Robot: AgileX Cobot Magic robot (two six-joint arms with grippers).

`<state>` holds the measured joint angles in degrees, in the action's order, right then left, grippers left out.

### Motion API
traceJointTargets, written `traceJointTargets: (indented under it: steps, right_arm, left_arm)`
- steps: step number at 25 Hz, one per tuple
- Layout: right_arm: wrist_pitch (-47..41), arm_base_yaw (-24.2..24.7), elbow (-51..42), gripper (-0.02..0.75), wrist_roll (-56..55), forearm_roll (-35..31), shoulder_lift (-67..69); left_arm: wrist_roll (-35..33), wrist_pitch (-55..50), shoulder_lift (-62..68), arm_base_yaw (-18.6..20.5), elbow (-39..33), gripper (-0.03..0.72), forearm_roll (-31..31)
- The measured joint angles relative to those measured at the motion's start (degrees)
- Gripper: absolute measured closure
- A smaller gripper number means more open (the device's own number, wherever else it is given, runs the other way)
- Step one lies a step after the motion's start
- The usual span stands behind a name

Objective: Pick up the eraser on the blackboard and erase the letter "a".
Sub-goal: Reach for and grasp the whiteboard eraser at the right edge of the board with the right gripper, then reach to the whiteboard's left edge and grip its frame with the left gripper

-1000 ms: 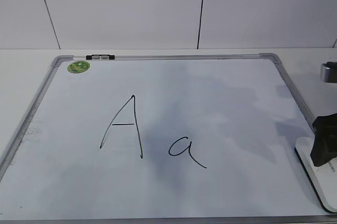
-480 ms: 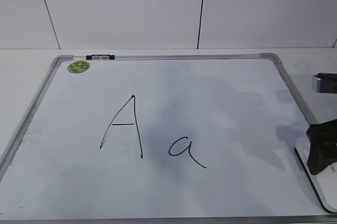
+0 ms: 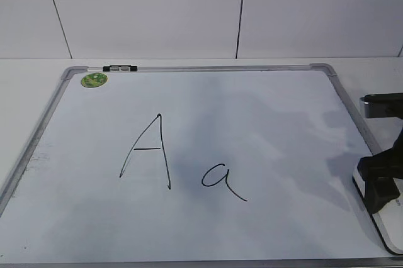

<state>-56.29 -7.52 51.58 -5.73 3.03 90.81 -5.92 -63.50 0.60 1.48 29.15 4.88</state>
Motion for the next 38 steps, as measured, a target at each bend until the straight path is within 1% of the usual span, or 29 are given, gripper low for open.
traceJointTargets:
  steps: [9,21,30,34,38]
  right_arm:
    - [1.63,0.0,0.43,0.063,-1.06,0.37,3.04]
    - [3.9,0.0,0.43,0.069,-4.72,0.15,3.2]
    - [4.4,0.0,0.43,0.07,-5.42,0.15,4.79]
    - [4.4,0.0,0.43,0.092,-5.46,0.15,4.78]
    - [4.4,0.0,0.43,0.137,-5.46,0.15,4.78]
  left_arm:
    - [0.0,0.0,0.0,0.0,0.0,0.454,0.0]
    - [0.0,0.0,0.0,0.0,0.0,0.454,0.0]
    - [0.0,0.0,0.0,0.0,0.0,0.454,0.0]
    - [0.0,0.0,0.0,0.0,0.0,0.454,0.0]
    - [0.0,0.0,0.0,0.0,0.0,0.454,0.0]
